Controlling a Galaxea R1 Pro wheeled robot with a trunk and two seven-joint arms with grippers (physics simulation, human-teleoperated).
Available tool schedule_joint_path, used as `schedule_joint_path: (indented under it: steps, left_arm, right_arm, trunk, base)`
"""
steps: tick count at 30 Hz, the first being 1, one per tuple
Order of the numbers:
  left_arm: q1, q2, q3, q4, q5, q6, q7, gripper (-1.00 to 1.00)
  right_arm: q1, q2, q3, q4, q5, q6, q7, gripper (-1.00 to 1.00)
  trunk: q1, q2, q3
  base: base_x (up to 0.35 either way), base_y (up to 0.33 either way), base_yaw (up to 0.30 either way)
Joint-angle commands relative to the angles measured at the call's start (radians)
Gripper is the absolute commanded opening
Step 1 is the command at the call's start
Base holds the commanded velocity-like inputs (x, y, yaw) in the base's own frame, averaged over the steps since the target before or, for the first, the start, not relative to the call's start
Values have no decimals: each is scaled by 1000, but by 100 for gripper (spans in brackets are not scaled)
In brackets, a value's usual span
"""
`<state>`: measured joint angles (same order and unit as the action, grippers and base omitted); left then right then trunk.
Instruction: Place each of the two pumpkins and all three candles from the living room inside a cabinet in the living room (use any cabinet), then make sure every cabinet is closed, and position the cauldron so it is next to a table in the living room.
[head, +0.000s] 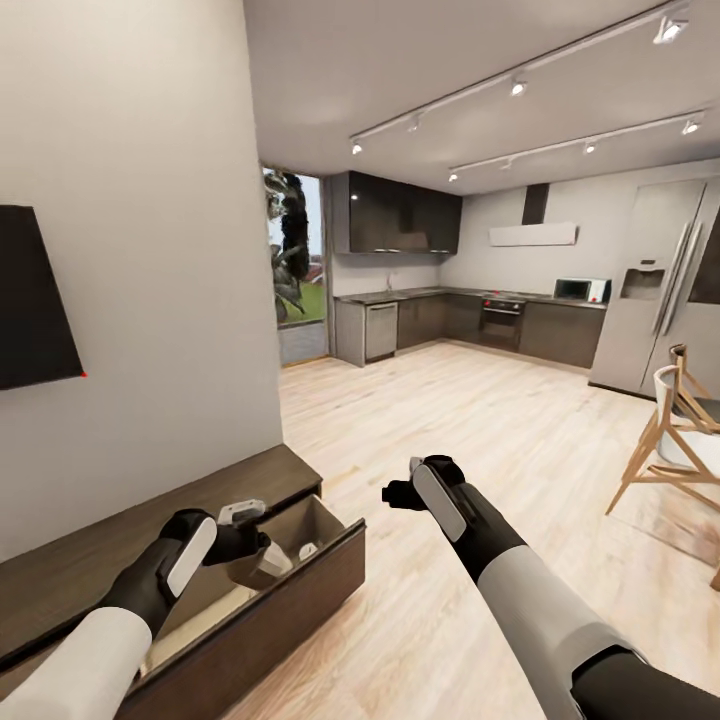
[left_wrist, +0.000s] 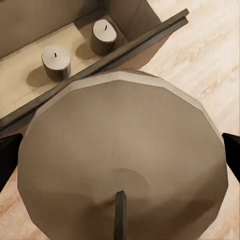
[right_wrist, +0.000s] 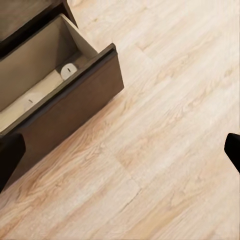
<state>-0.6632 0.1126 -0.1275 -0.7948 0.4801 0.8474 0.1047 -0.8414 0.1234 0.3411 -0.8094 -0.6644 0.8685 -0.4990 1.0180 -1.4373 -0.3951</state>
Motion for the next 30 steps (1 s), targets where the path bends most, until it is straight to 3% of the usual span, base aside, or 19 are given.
schedule_joint_path:
  steps: [1,16,30]
  left_arm:
    - [-1,1,-4,-1,12,2,10,-100]
    - [-1,1,-4,-1,13,2,9,-100]
    - [-1,1,-4,-1,13,2,9,-100]
  right_arm:
    - [-1,-1,3,-1,-11,1,-10,100]
    - [-1,-1,3,-1,-11,1,-11,100]
    - [-1,-1,3,-1,-10,1,-12,100]
  trunk:
    - [0,-1,-1]
    - [0,-1,-1]
    - [0,-1,-1]
  base:
    - [247,-232,290]
    - [205,-222,291]
    - [6,-13,292]
